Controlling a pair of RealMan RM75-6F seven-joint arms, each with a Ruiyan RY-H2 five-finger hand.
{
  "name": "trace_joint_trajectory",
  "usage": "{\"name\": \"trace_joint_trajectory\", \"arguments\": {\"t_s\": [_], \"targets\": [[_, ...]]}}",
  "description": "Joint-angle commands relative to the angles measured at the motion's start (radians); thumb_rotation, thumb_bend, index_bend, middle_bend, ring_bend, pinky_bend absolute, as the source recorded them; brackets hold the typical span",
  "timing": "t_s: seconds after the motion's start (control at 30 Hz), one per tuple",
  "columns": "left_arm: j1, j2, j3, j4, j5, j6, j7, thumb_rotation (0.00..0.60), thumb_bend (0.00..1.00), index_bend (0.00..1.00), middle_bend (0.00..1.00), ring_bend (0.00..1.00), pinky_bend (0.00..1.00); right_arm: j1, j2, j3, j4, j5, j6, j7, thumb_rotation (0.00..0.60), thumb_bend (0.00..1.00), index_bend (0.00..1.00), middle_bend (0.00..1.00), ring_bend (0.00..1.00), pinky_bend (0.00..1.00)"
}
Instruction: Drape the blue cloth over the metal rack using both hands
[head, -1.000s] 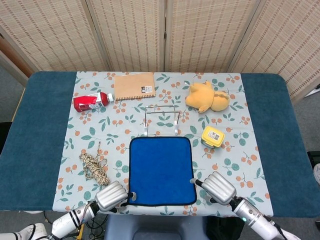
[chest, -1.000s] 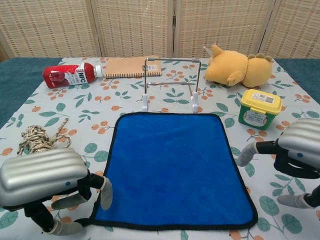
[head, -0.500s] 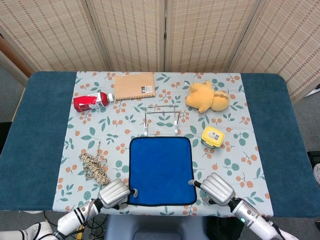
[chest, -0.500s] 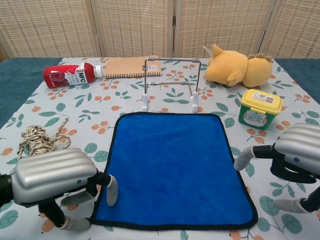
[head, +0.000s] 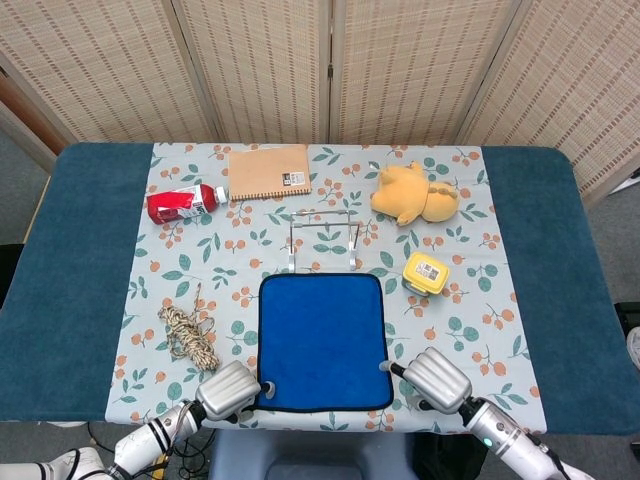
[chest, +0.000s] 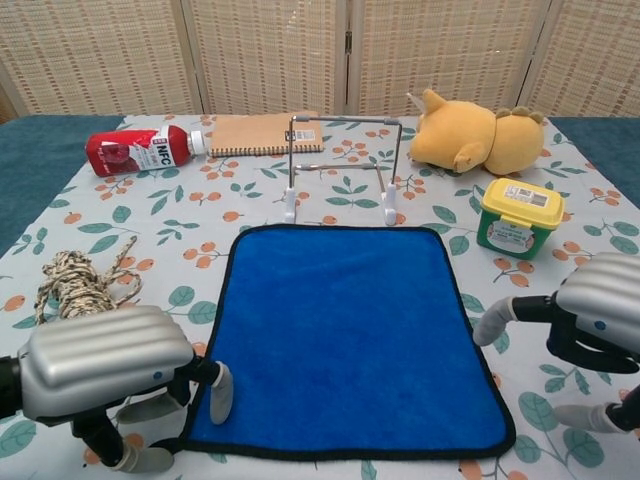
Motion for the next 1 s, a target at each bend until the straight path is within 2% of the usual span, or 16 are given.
{"name": "trace_joint_trajectory", "arguments": {"t_s": [0.03,0.53,1.0], "targets": [[-0.001,-0.012,-0.004,0.006,-0.017,-0.008,0.015,0.600,0.24,0.41,0.88,0.89,1.00,-0.001,-0.002,-0.003,0.002,0.000,0.001,0.000,0.600,0.19,0.29,0.92,0.83,0.92],[0.003,-0.041,-0.018,0.029,-0.049,0.016,0.020,0.600,0.25,0.44,0.88,0.89,1.00,0.008,-0.016,-0.010,0.013,0.004,-0.003,0.006,0.600,0.23,0.29,0.92,0.83,0.92],[0.000,-0.060,-0.013,0.053,-0.037,0.040,-0.032,0.600,0.43,0.52,0.89,0.90,1.00,0.009,-0.023,0.003,0.026,0.033,0.005,0.018,0.600,0.23,0.29,0.92,0.83,0.92]]}}
